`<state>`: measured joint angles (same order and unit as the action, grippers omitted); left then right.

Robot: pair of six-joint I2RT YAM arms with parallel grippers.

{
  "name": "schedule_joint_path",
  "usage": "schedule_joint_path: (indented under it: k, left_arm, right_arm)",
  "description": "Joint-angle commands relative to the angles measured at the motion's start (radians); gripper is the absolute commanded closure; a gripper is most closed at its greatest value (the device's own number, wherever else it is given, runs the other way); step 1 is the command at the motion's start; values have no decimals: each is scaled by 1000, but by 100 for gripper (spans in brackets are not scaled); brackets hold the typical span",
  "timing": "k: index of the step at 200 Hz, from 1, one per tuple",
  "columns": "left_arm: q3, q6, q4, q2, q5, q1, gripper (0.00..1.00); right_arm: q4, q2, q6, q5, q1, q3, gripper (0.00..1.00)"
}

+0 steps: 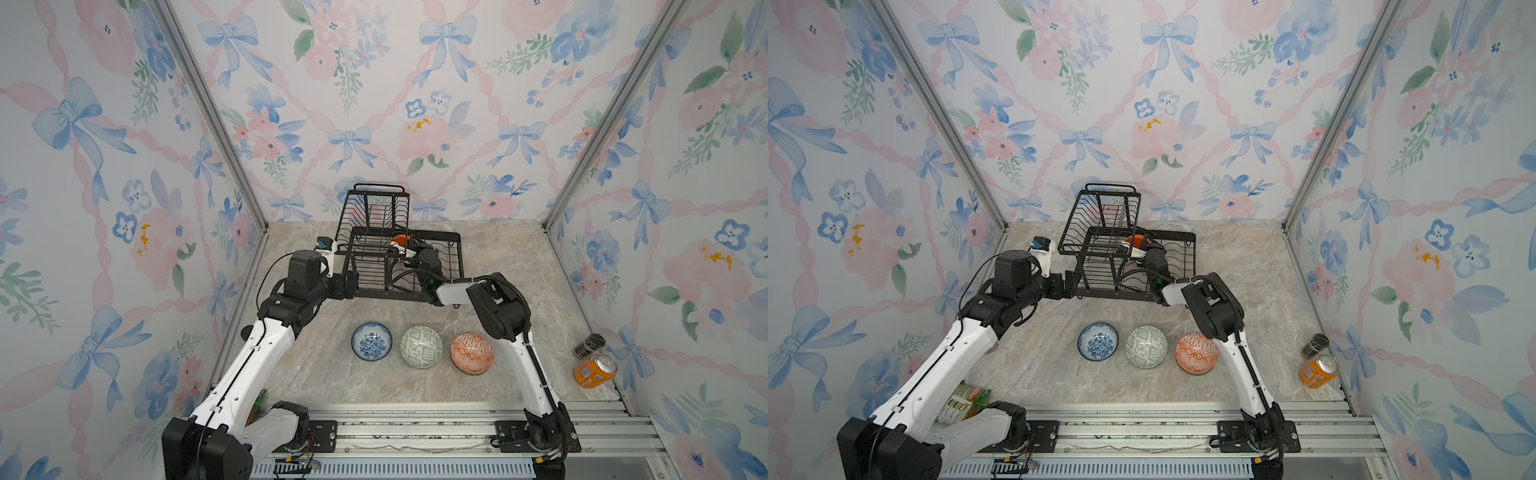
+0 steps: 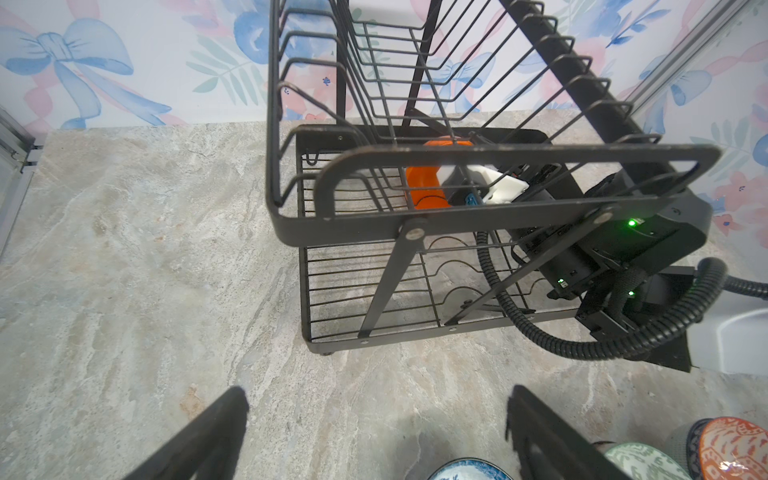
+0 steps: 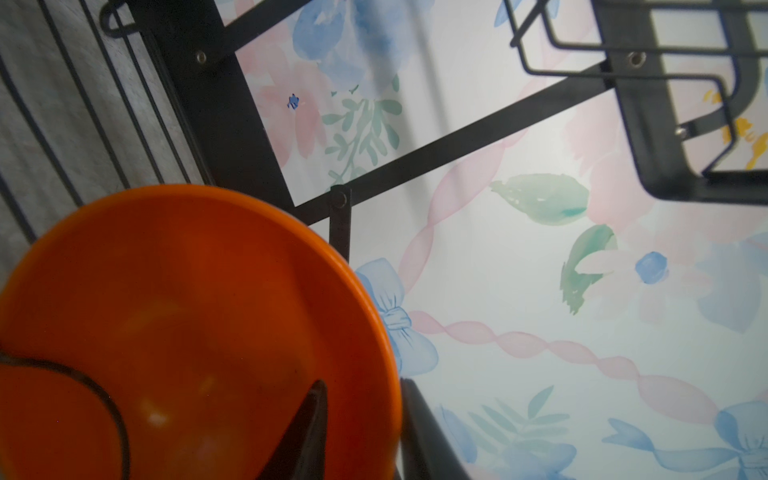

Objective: Load the bowls into the dish rack
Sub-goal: 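Push the orange bowl down into the rack slots with the right gripper, then open the right gripper and pull it back out of the rack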

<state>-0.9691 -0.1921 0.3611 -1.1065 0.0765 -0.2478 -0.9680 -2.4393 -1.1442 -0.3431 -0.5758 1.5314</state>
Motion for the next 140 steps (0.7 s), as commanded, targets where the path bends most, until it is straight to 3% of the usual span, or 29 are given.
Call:
schedule_joint_path:
  k: [1,14,37,67,83,140]
  left_arm:
    - [17,-1,-17,-7,10,7,2]
    - [15,-1,-17,-9,11,6,2]
    - [17,-3,-17,-11,11,6,2]
    - [14,-6,-17,-18,14,4,2]
    - [13,-6,-17,-19,16,3,2]
    - [12,-4,-15,-13,14,3,2]
  right_arm:
    - [-7,23,12,-17,-4,-11,68]
    - [-16,36,11,-17,-6,-23,65]
    - [-32,78,22,-2,-4,-71,51]
    - [-27,143,61,28,-1,-148,12]
    - [-38,165,69,36,2,-182,2]
    - [-73,230,99,63,6,-303,3]
